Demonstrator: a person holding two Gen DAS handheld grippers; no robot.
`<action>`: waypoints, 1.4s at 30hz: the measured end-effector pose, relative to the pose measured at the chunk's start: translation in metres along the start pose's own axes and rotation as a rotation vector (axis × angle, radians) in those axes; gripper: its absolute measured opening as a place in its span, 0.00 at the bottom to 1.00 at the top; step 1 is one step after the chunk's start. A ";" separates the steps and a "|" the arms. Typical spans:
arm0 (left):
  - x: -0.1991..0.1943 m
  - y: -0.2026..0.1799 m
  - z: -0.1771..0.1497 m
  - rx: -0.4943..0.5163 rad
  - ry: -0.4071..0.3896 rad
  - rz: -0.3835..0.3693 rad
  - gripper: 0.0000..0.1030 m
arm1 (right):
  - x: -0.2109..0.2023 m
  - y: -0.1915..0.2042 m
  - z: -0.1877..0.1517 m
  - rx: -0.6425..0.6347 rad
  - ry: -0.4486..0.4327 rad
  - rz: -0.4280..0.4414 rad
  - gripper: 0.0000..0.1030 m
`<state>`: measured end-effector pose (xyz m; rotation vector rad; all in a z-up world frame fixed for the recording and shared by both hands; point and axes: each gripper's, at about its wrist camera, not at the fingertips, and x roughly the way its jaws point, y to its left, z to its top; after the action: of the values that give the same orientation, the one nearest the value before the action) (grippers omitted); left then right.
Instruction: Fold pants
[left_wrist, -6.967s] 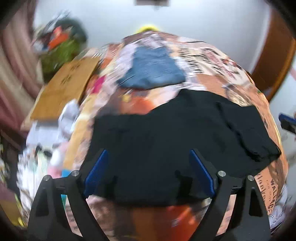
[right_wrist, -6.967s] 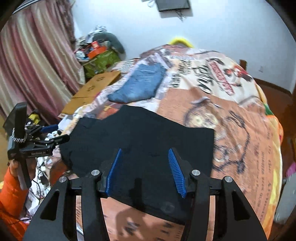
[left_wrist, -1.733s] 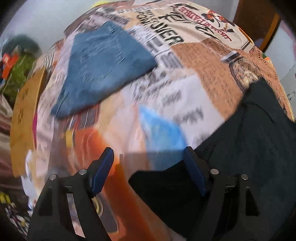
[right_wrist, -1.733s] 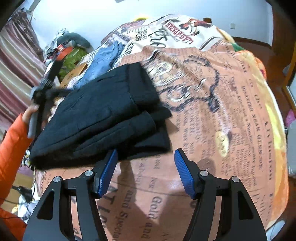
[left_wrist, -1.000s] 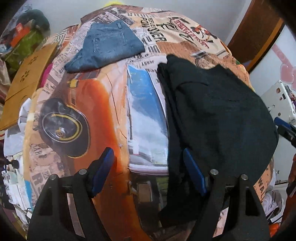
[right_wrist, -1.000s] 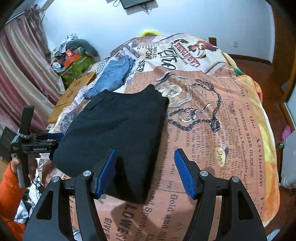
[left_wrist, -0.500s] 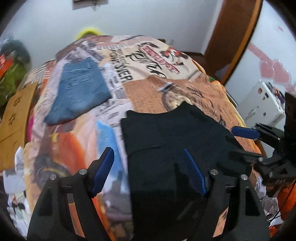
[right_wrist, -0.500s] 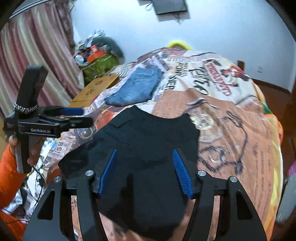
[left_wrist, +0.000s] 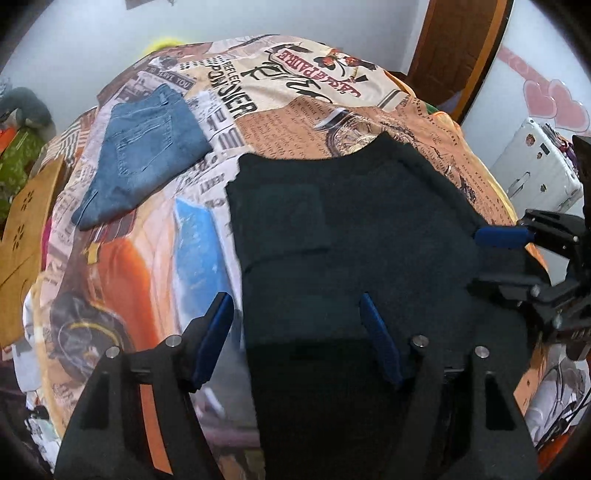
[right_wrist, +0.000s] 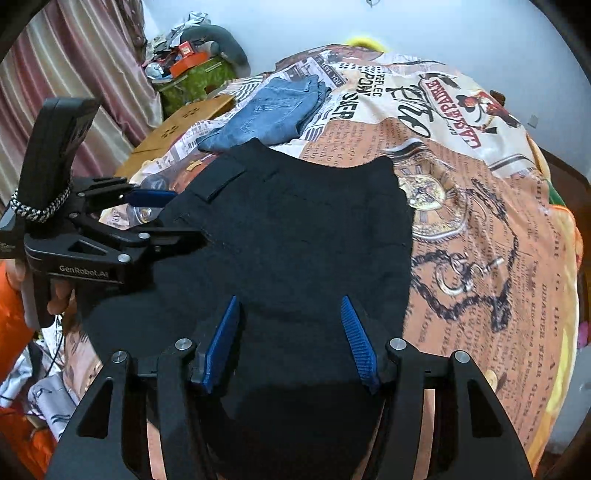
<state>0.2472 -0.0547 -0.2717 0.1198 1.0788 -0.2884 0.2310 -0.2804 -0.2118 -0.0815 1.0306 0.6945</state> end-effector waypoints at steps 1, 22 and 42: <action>-0.003 0.000 -0.003 -0.001 -0.006 0.006 0.69 | -0.003 0.000 -0.002 -0.001 -0.004 -0.006 0.52; -0.052 0.038 -0.066 -0.080 -0.033 0.169 0.72 | -0.058 -0.019 -0.050 0.120 -0.057 -0.087 0.52; 0.000 0.036 0.011 -0.151 0.056 -0.100 0.73 | -0.015 -0.053 -0.013 0.274 -0.024 0.042 0.58</action>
<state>0.2670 -0.0232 -0.2676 -0.0623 1.1603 -0.2938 0.2468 -0.3342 -0.2201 0.1858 1.0979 0.5851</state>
